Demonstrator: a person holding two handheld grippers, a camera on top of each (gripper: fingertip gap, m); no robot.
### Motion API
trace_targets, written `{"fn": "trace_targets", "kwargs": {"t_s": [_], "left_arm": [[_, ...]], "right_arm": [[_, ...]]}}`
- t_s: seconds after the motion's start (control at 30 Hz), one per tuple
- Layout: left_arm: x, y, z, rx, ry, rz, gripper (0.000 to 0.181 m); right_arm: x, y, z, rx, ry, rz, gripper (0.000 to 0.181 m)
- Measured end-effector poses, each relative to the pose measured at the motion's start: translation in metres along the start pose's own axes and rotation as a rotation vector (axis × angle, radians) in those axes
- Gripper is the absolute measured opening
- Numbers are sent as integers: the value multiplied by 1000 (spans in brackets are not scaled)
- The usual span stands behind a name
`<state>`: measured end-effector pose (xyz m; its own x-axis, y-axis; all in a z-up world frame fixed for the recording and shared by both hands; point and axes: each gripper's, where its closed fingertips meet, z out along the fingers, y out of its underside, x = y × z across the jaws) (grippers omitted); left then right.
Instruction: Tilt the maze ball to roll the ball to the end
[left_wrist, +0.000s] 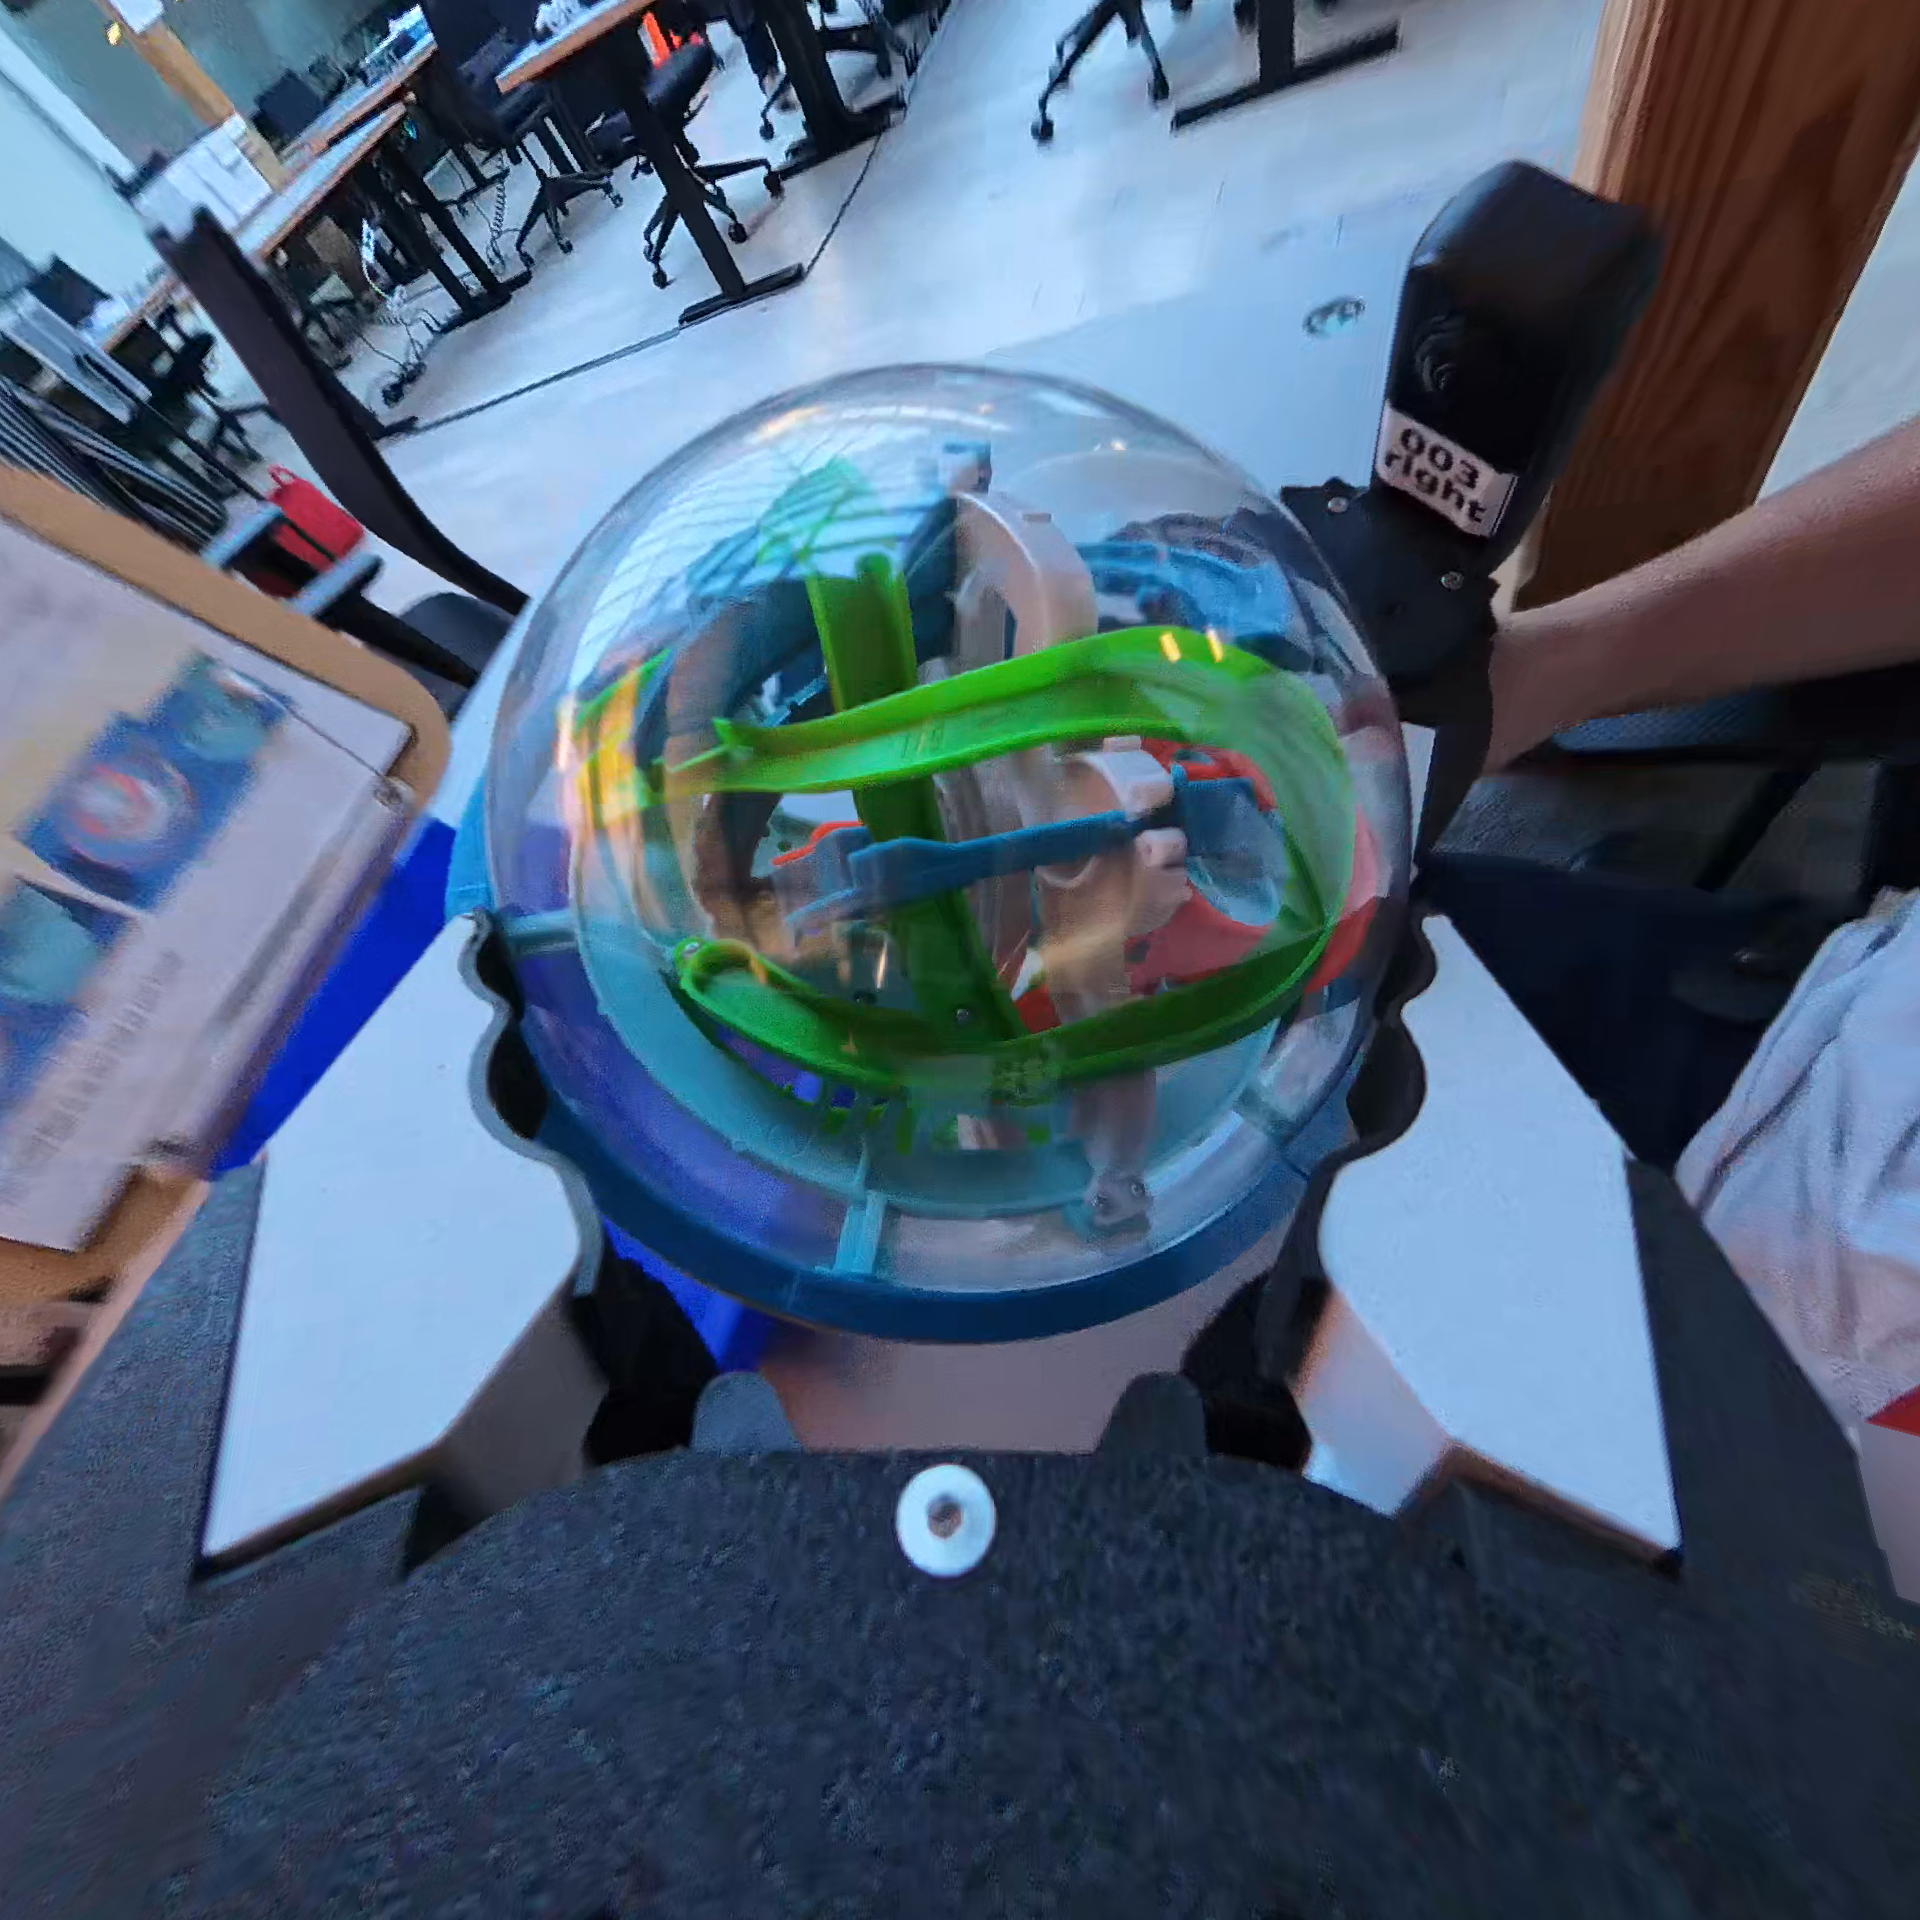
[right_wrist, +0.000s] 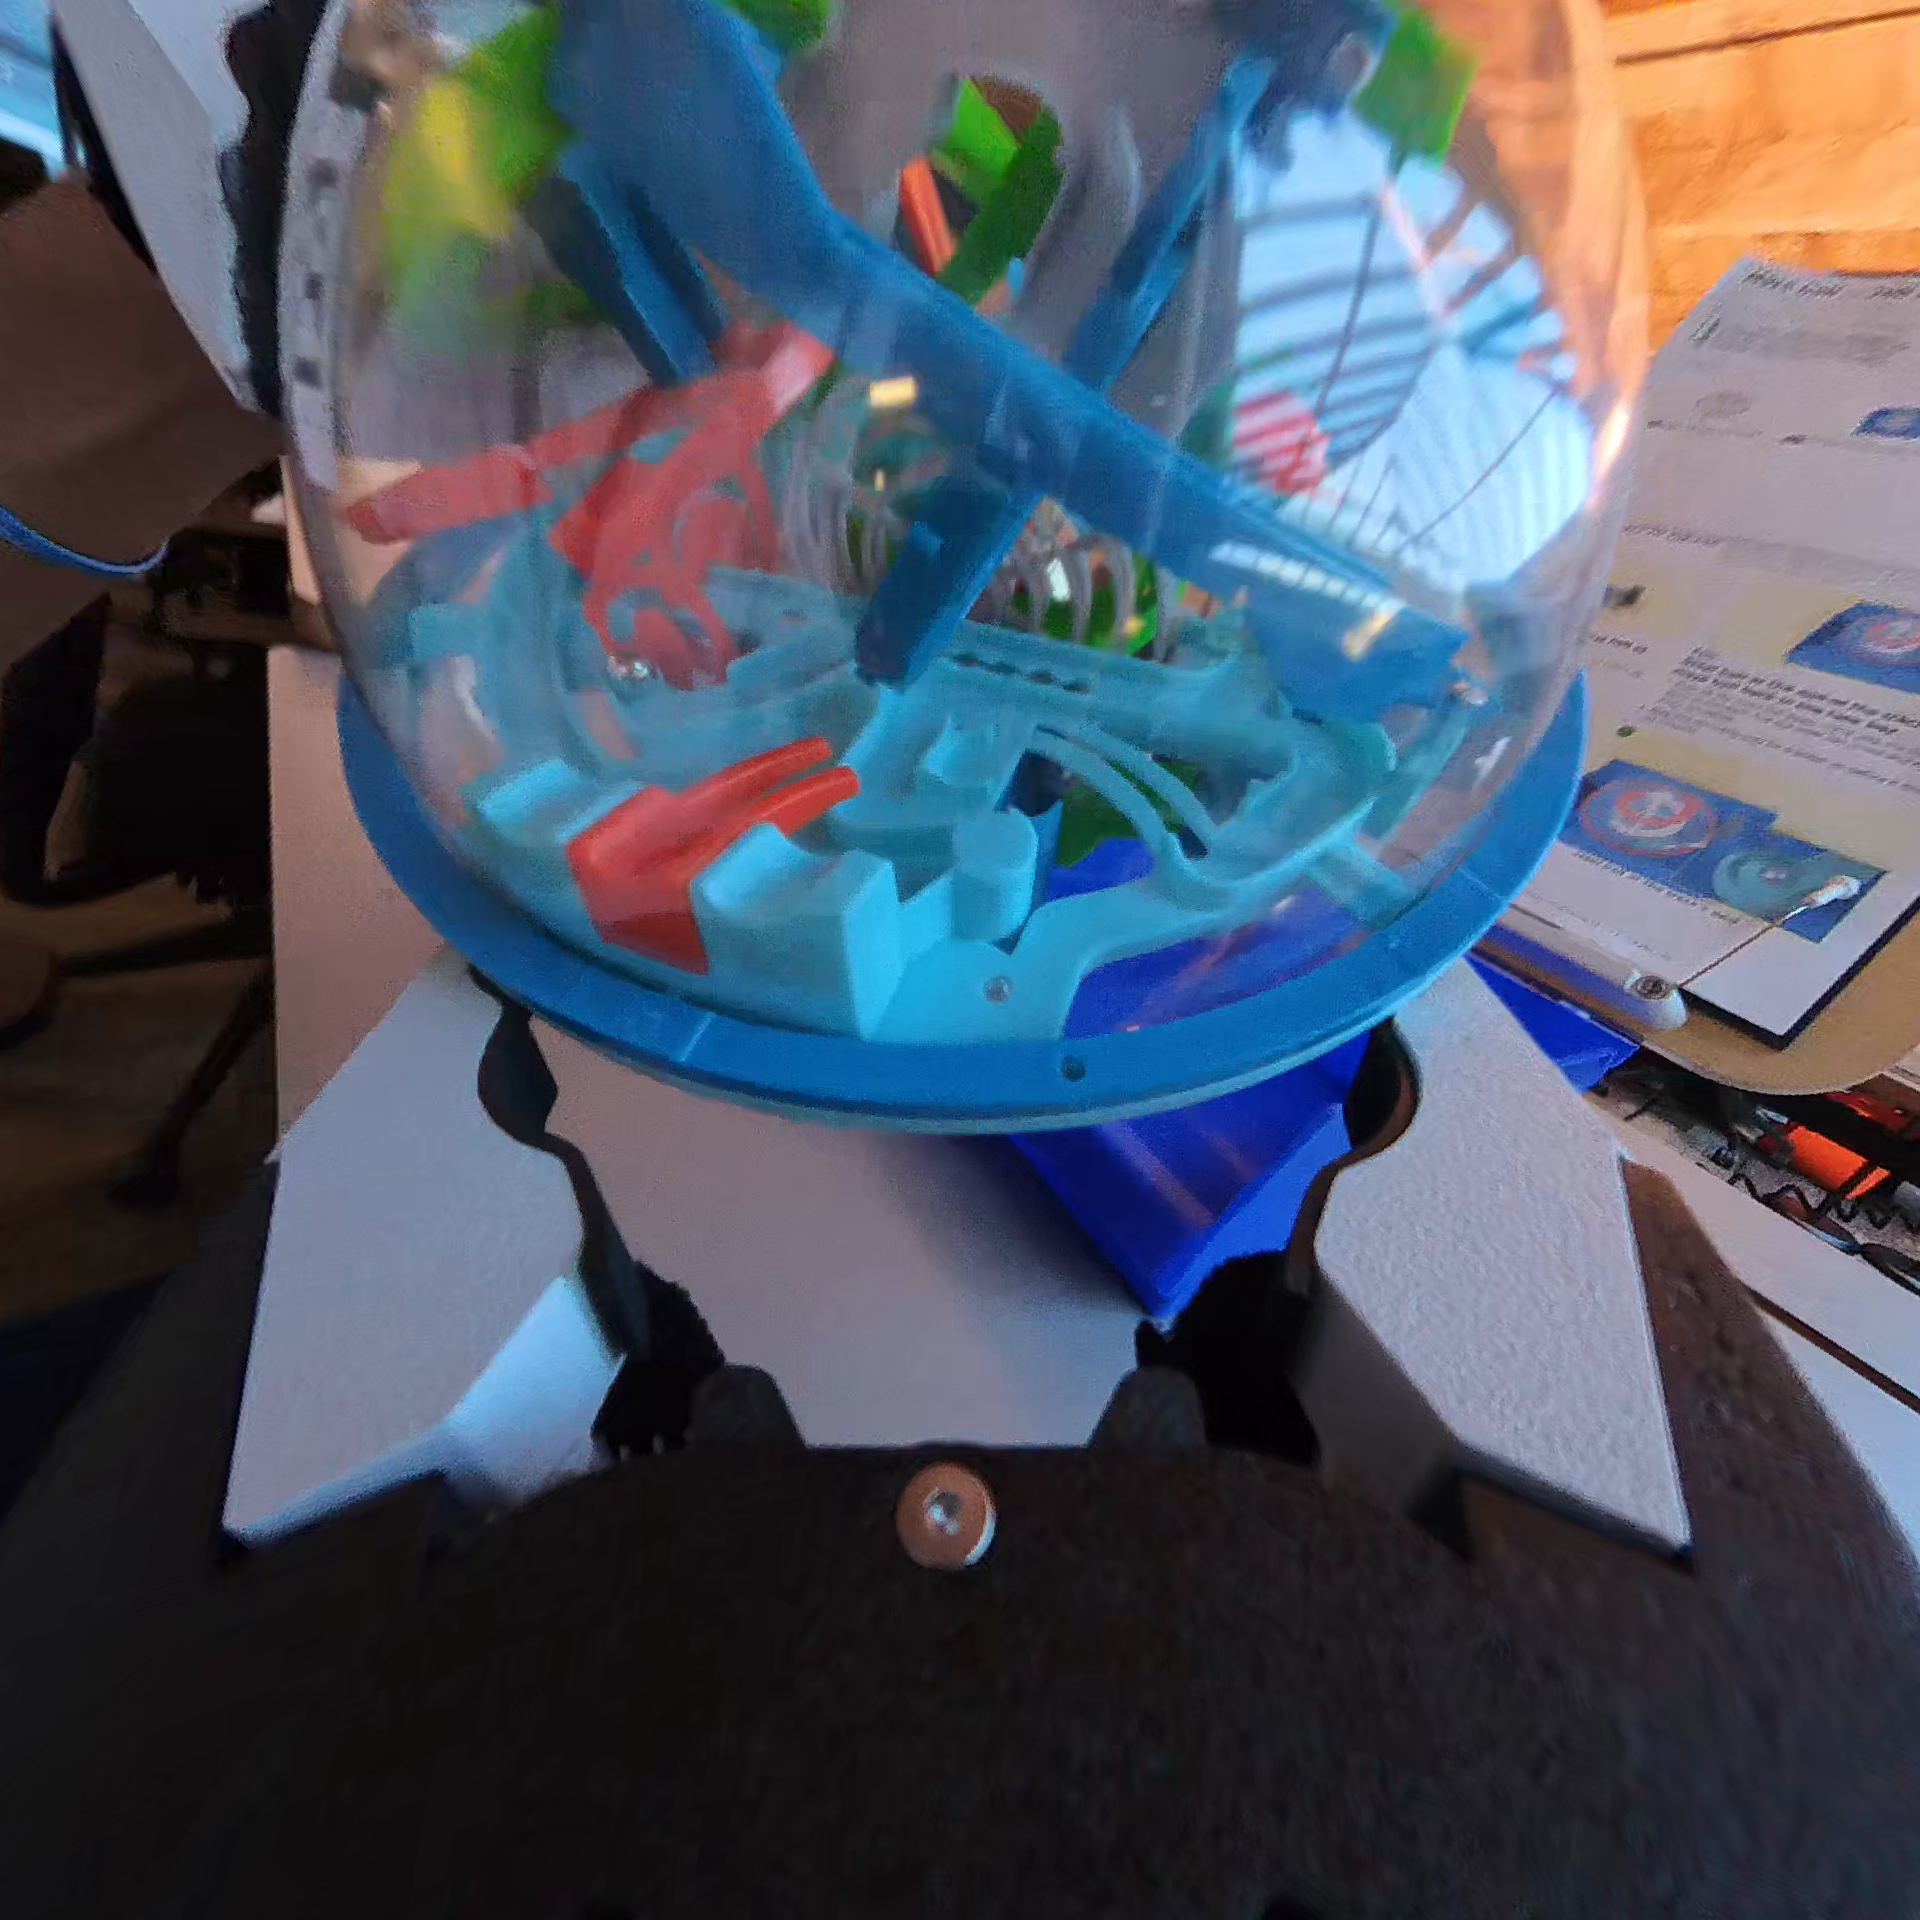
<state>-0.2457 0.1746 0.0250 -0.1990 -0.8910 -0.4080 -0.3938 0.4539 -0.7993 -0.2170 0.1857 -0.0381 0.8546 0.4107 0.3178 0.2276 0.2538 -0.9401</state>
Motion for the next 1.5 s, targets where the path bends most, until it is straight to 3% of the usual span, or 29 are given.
{"fn": "trace_targets", "kwargs": {"t_s": [0.03, 0.17, 0.47, 0.73, 0.87, 0.97, 1.03, 1.17, 1.3, 1.37, 1.5], "left_arm": [[3, -12, -2, -18, -7, 57, 156], [12, -39, -5, -58, -19, 163, 156], [16, -32, -3, -42, -6, 75, 156], [-2, -10, 7, -81, 90, -271, 156], [19, -29, -7, 43, 6, 55, 155], [20, -25, -3, 54, -10, 106, 156], [35, -48, -21, 151, -48, 234, 156], [78, -100, -63, 289, -160, 498, 156], [72, -94, -54, 192, -217, 618, 155], [83, -108, -59, 212, -260, 727, 156], [96, -133, -72, 225, -273, 773, 156]], "right_arm": [[0, -7, -1, 41, 15, 9, 153], [-1, -21, -8, 105, 30, 41, 154], [-5, -18, -16, 55, 4, 51, 154], [-23, 1, -8, -103, -140, 403, 154], [-14, -17, -15, 23, -2, 59, 153], [-13, -2, -12, -59, -2, 57, 152], [-12, -33, -23, 17, 59, -95, 153], [-26, -114, -55, 311, 129, -376, 152], [-8, -107, -53, 262, 232, -496, 152], [-7, -124, -62, 317, 281, -586, 152], [-12, -153, -74, 385, 273, -599, 152]]}}
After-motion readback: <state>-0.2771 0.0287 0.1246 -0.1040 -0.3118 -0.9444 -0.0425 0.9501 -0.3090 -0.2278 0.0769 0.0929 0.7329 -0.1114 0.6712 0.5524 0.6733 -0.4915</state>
